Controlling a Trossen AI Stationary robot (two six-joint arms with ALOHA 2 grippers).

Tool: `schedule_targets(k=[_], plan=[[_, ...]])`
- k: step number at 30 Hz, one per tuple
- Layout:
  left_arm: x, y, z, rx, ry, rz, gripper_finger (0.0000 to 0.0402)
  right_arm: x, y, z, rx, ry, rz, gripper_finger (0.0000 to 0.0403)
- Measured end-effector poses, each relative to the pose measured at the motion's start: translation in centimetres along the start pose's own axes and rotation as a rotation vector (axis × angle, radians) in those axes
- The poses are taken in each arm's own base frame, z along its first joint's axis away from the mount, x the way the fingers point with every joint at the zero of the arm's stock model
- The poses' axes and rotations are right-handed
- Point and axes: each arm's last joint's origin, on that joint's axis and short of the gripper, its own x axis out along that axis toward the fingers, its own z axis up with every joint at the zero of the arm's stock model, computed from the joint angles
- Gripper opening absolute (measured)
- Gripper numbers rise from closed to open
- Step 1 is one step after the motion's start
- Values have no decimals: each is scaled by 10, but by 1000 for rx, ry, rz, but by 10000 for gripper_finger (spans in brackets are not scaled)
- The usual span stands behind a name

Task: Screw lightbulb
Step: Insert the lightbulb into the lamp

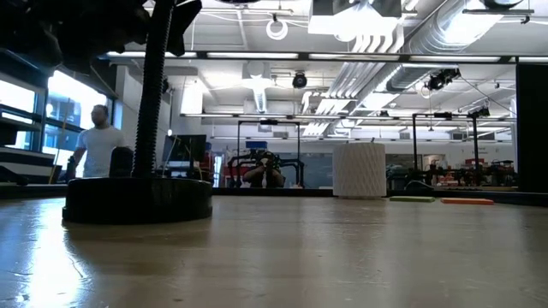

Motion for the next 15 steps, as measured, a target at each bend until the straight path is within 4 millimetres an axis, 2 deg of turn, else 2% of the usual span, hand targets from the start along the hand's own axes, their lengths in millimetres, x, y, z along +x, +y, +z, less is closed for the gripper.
schedule_targets(k=[5,10,15], plan=[[0,0,0,8,0,5,281,7,4,11,-417,-23,134,263],[0,0,0,7,0,5,281,9,1,18,-629,1,122,263],[0,0,0,6,0,5,281,20,-3,17,-966,-63,175,263]])
